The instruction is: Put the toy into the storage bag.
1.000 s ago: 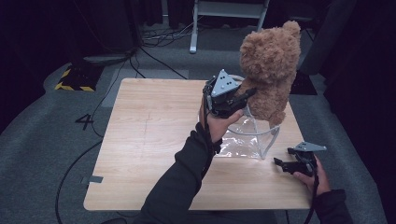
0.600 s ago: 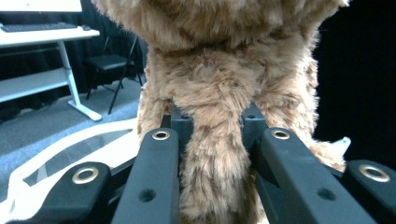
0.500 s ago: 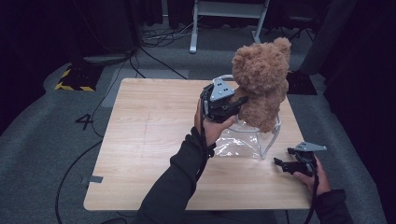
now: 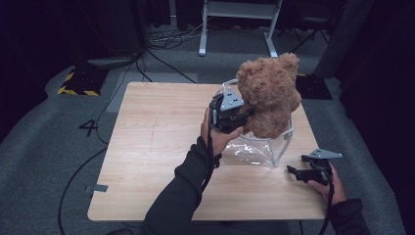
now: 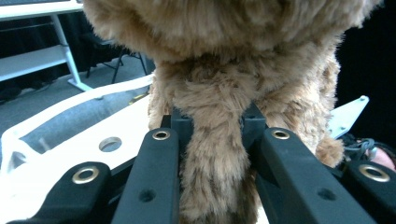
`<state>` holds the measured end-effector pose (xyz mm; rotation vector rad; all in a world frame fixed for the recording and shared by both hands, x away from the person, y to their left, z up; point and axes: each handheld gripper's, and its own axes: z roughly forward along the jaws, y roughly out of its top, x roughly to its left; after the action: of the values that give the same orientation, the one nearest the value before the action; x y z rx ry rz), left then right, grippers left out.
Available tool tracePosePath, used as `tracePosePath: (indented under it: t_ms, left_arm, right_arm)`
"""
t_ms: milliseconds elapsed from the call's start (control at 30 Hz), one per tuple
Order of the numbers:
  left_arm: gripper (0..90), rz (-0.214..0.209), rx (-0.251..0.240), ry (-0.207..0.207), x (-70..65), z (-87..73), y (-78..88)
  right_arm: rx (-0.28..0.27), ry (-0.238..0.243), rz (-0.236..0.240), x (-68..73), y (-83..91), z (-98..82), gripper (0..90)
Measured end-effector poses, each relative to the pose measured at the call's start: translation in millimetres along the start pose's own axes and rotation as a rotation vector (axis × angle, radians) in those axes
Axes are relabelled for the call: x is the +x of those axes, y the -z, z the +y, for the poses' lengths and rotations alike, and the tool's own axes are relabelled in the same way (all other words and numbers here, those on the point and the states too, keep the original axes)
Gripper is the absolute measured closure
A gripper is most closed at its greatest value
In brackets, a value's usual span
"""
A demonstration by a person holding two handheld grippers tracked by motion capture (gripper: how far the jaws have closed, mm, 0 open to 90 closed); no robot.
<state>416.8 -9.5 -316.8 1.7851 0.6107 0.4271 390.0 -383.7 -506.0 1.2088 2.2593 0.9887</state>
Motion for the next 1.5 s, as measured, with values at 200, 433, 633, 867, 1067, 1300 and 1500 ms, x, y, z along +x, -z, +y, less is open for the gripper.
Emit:
tracePosePath:
  t_ms: [200, 433, 633, 867, 1067, 1300, 1500]
  left_arm:
    - [75.5, 0.013, 0.032, -0.023, 1.8, -4.7, 0.8]
    - [75.9, 0.012, 0.075, -0.051, 0.2, -7.0, -1.5]
    - [74.6, -0.002, 0.088, -0.058, -0.3, -6.8, -2.8]
    - [73.8, -0.022, 0.136, -0.090, -0.5, -7.7, -3.9]
    - [73.9, -0.037, 0.179, -0.096, -0.7, -8.9, -6.4]
    - [70.5, -0.066, 0.204, -0.100, -0.1, -11.6, -7.7]
    - [66.0, -0.094, 0.206, -0.094, 1.2, -14.1, -7.2]
  right_arm:
    - [0.000, 0.000, 0.000, 0.0, 0.0, 0.0, 16.2]
    - [0.000, 0.000, 0.000, 0.0, 0.0, 0.0, 16.2]
    - [0.000, 0.000, 0.000, 0.0, 0.0, 0.0, 16.2]
    - [0.000, 0.000, 0.000, 0.0, 0.0, 0.0, 16.3]
    - [0.000, 0.000, 0.000, 0.0, 0.0, 0.0, 16.2]
    - [0.000, 0.000, 0.000, 0.0, 0.0, 0.0, 16.2]
    - [0.000, 0.000, 0.000, 0.0, 0.0, 0.0, 16.2]
